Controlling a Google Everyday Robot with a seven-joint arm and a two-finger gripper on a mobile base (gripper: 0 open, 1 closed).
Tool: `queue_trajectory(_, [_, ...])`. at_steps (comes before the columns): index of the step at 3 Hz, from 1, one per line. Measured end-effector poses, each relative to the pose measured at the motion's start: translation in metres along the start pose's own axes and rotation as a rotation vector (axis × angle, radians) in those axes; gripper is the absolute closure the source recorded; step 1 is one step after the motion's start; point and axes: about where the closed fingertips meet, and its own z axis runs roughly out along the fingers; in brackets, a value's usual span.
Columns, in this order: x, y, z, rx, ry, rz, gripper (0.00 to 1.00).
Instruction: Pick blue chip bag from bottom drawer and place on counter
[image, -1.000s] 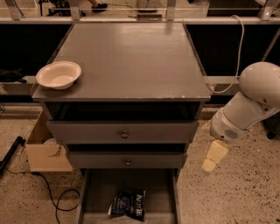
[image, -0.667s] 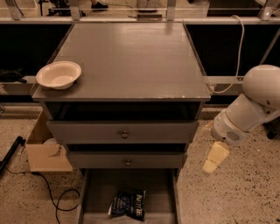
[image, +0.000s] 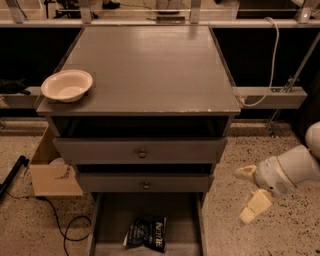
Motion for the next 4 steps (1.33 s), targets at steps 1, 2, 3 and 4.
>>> queue_trajectory(1, [0.016,0.019,0.011,-0.048,-0.085,-0.018,0.0])
queue_trajectory(2, [0.016,0.019,0.011,-0.048,-0.085,-0.018,0.0])
queue_trajectory(3, [0.023,0.028,0.026,-0.045,-0.107,0.01,0.0])
queue_trajectory(4, [0.029,0.035,0.039,-0.032,-0.141,0.04,0.0])
